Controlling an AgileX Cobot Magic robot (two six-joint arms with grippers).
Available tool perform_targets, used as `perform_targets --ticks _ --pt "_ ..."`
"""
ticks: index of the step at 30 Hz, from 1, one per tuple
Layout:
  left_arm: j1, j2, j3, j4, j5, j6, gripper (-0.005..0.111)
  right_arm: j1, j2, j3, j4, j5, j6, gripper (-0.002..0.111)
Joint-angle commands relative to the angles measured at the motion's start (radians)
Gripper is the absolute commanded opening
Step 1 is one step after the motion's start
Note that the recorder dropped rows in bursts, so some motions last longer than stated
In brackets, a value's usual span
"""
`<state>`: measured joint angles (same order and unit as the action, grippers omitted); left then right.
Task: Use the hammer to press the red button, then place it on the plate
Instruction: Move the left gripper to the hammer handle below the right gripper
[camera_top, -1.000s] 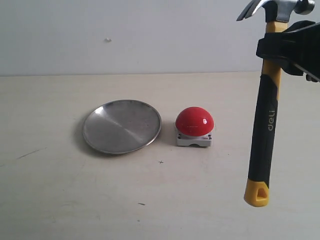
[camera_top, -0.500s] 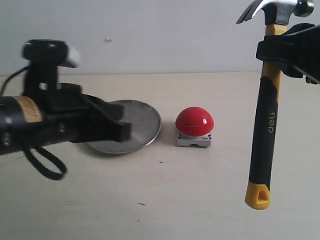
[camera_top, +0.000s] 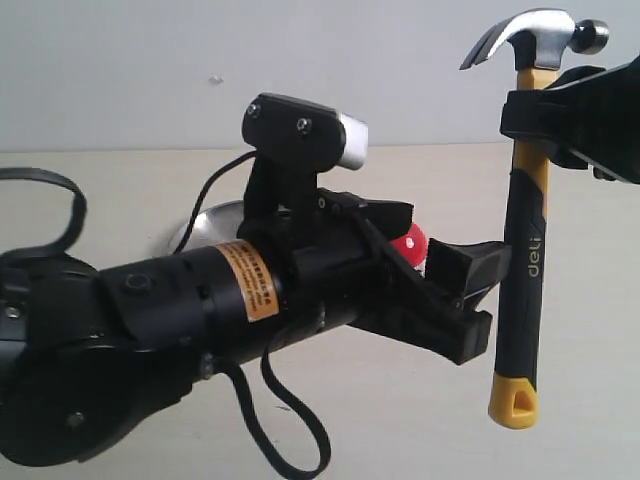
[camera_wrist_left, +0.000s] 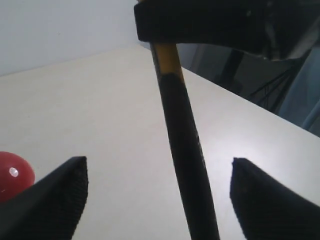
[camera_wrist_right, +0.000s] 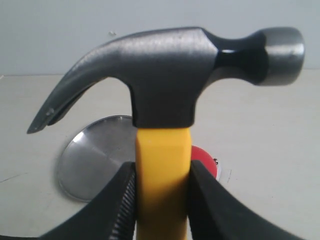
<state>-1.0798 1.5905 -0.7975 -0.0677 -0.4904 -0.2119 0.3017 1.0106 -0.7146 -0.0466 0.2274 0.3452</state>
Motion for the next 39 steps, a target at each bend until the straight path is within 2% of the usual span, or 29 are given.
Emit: perform_targets --ticks 1,5,12,17,24,28,31,36,39 --pt "-0.007 0.066 -0.007 0.047 -0.118 -0.084 0.076 0.001 -0.007 -0.009 -0.003 -0.063 -0.002 0.0" --pt "-0.007 0.123 -0.011 0.11 -0.208 -0.163 0.076 0.001 -0.007 -0.009 -0.003 -0.065 -0.002 0.0" --pt "-0.007 0.184 -0.108 0.278 -0.192 -0.323 0.076 0.001 -0.007 -0.009 -0.003 -0.062 -0.002 0.0" --pt "-0.007 0.249 -0.178 0.283 -0.132 -0.344 0.076 0.001 -0.007 -0.009 -0.003 -0.054 -0.002 0.0" --pt "-0.007 0.307 -0.238 0.292 -0.115 -0.353 0.073 0.001 -0.007 -0.009 -0.003 -0.047 -0.002 0.0" --pt "-0.007 0.307 -0.238 0.292 -0.108 -0.353 0.057 0.001 -0.007 -0.009 -0.003 -0.047 -0.002 0.0" --pt "-0.007 0.307 -0.238 0.292 -0.102 -0.353 0.041 0.001 -0.007 -0.009 -0.003 -0.044 -0.002 0.0" --pt "-0.007 0.307 -0.238 0.292 -0.096 -0.347 0.002 0.001 -0.007 -0.009 -0.003 -0.041 -0.002 0.0" --pt "-0.007 0.307 -0.238 0.292 -0.096 -0.341 0.0 0.001 -0.007 -0.009 -0.003 -0.036 -0.002 0.0"
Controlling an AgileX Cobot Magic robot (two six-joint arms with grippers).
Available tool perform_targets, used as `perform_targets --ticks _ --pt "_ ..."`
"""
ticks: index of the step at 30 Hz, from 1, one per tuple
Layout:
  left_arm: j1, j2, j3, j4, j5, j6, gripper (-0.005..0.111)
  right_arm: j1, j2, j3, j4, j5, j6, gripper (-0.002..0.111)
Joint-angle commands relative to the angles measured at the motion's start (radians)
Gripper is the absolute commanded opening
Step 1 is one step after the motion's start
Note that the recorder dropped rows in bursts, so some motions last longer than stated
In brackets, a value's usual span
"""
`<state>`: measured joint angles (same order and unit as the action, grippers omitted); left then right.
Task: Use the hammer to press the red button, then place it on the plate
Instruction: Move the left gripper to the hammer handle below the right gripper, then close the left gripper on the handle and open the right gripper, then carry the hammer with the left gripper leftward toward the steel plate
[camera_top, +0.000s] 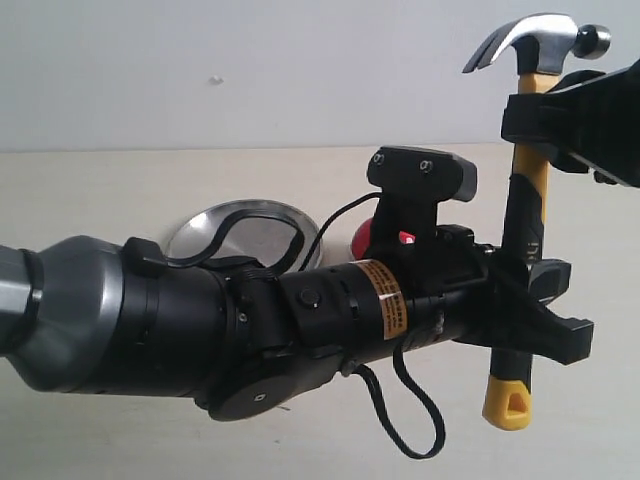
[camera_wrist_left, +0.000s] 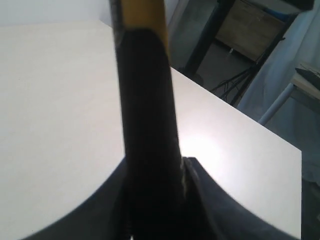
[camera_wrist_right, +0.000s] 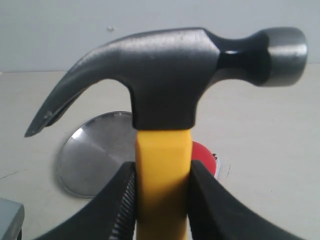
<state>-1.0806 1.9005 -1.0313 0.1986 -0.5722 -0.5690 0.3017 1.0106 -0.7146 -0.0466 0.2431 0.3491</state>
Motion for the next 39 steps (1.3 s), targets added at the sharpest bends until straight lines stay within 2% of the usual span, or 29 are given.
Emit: perform_targets --ticks 1,4,6,8,10,13,14,18,23,25,28,34,39 --pt "-0.006 -0.003 -0.004 0.025 -0.017 0.016 0.0 0.001 -0.007 -0.009 -0.003 -0.049 -0.006 0.001" --pt "-0.006 -0.003 -0.004 0.018 -0.033 0.016 0.0 0.001 -0.007 -0.009 -0.003 -0.021 -0.006 0.01" --pt "-0.006 -0.003 -0.004 0.01 -0.044 0.016 0.0 0.001 -0.007 -0.009 -0.003 0.002 -0.006 0.02" --pt "0.007 -0.005 -0.004 0.002 -0.055 0.016 0.0 0.001 -0.007 -0.009 -0.003 0.064 -0.009 0.045" --pt "0.019 -0.011 -0.004 0.002 -0.055 0.016 0.0 0.001 -0.007 -0.009 -0.003 0.1 -0.009 0.057" --pt "0.046 -0.035 -0.002 -0.008 -0.051 0.014 0.0 0.001 -0.009 -0.009 -0.008 0.161 -0.009 0.07" --pt "0.053 -0.045 -0.001 -0.019 -0.053 0.014 0.0 0.001 -0.009 -0.009 -0.008 0.176 -0.009 0.071" --pt "0.094 -0.083 0.034 -0.038 -0.057 0.014 0.0 0.001 -0.009 -0.009 -0.008 0.255 -0.014 0.07" --pt "0.208 -0.149 0.162 -0.055 -0.047 0.089 0.0 0.001 -0.026 0.0 -0.015 0.265 -0.016 0.069" --pt "0.24 -0.166 0.202 -0.061 -0.042 0.104 0.0 0.001 -0.053 0.033 -0.015 0.183 -0.021 0.066" --pt "0.291 -0.191 0.26 -0.061 -0.016 0.132 0.0 0.001 -0.132 0.148 -0.015 -0.058 -0.082 0.05" --pt "0.291 -0.213 0.272 -0.059 0.116 0.225 0.0 0.001 -0.255 0.377 -0.015 -0.392 -0.186 0.028" --pt "0.291 -0.213 0.272 -0.044 0.152 0.225 0.0 0.001 -0.361 0.523 -0.015 -0.534 -0.238 0.013"
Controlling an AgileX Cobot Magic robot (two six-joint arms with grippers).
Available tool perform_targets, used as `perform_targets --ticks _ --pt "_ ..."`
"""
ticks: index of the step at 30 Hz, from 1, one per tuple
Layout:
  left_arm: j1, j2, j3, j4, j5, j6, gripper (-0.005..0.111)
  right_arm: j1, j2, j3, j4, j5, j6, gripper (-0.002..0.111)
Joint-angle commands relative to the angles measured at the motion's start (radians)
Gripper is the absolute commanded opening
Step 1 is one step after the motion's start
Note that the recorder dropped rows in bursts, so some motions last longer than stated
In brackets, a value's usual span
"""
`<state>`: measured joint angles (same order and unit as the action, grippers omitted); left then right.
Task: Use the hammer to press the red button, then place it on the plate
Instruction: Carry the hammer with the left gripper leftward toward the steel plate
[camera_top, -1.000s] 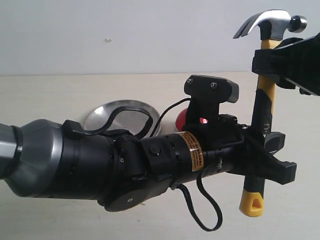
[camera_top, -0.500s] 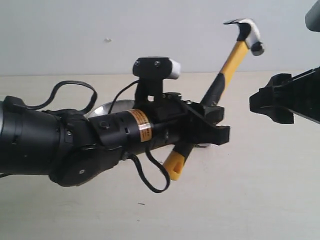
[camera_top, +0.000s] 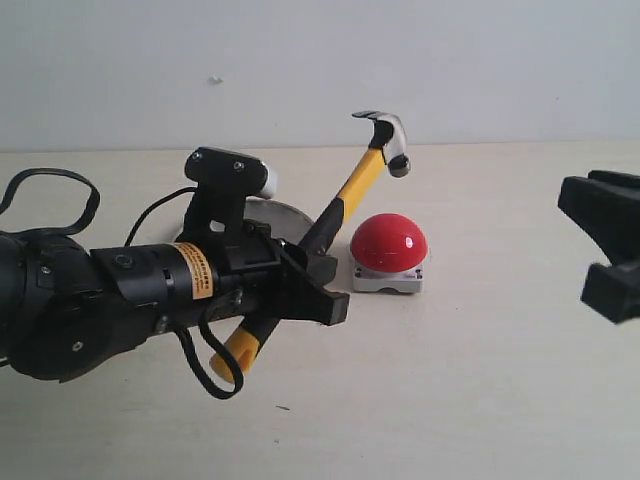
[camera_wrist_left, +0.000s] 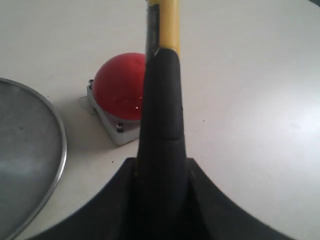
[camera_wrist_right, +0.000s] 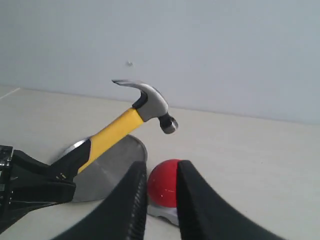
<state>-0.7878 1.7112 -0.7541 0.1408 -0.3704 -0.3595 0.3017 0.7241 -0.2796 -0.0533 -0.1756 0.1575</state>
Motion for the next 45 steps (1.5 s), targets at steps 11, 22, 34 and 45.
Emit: perform_targets --ticks 11,22,34,45 --pt "-0.002 -0.024 -0.005 0.022 -0.016 0.015 0.0 0.001 -0.295 0.234 -0.008 -0.217 -0.138 0.0" --pt "-0.004 -0.024 -0.005 0.022 0.029 0.009 0.0 0.001 -0.472 0.28 -0.005 -0.215 -0.173 0.0" --pt "-0.008 -0.024 -0.005 0.022 0.081 -0.007 0.0 0.001 -0.629 0.28 -0.005 -0.095 -0.169 0.0" --pt "-0.039 0.004 -0.049 0.028 0.085 0.015 0.0 0.001 -0.63 0.28 -0.005 -0.081 -0.165 0.0"
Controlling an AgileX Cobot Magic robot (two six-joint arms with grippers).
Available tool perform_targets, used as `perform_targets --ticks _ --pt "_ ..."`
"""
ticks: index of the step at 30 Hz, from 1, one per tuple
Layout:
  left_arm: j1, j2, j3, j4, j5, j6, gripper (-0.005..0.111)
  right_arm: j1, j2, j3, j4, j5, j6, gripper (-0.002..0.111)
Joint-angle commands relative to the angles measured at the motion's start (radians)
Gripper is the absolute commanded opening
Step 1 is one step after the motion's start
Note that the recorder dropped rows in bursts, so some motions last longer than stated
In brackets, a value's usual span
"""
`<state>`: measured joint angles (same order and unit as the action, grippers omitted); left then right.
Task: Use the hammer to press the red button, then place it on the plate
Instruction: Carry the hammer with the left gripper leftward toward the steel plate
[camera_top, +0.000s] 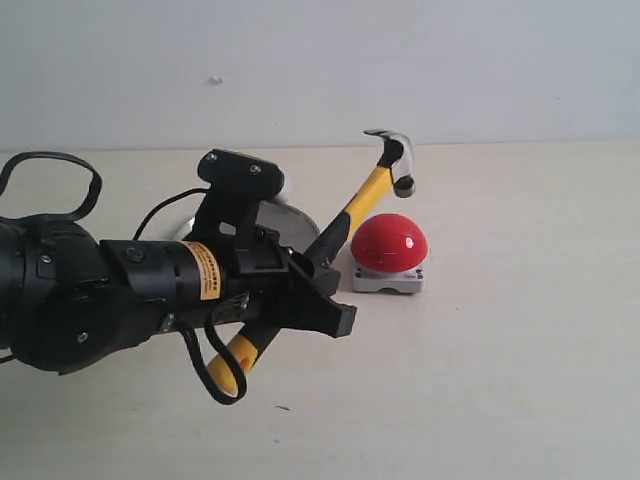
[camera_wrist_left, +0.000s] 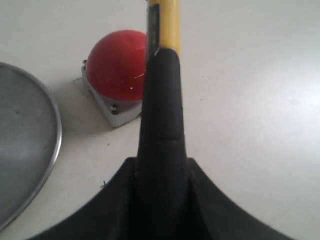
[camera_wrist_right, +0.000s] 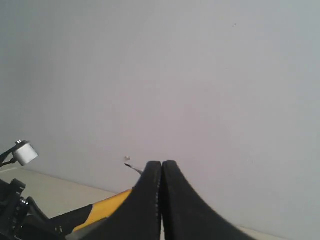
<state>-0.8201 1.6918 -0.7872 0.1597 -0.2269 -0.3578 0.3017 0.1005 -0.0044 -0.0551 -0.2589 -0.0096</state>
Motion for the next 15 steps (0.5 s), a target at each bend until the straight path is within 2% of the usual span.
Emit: perform_targets --ticks 1,4,8,9,15 --pt "-0.006 0.051 -0.017 0.004 -0.051 0.009 0.0 0.001 -0.006 0.004 -0.003 -0.001 0.01 0.0" --pt "-0.006 0.126 -0.034 0.008 -0.003 -0.026 0.0 0.001 -0.006 0.004 -0.003 -0.002 0.016 0.0" --pt "-0.006 0.101 -0.106 0.01 0.234 -0.001 0.0 0.001 -0.006 0.004 -0.003 -0.004 0.037 0.0" --pt "-0.004 0.076 -0.115 0.01 0.26 0.009 0.0 0.001 -0.006 0.004 -0.003 -0.004 0.037 0.0" --pt "-0.004 -0.155 -0.117 0.01 0.27 0.015 0.0 0.001 -0.006 0.004 0.003 -0.004 0.037 0.0"
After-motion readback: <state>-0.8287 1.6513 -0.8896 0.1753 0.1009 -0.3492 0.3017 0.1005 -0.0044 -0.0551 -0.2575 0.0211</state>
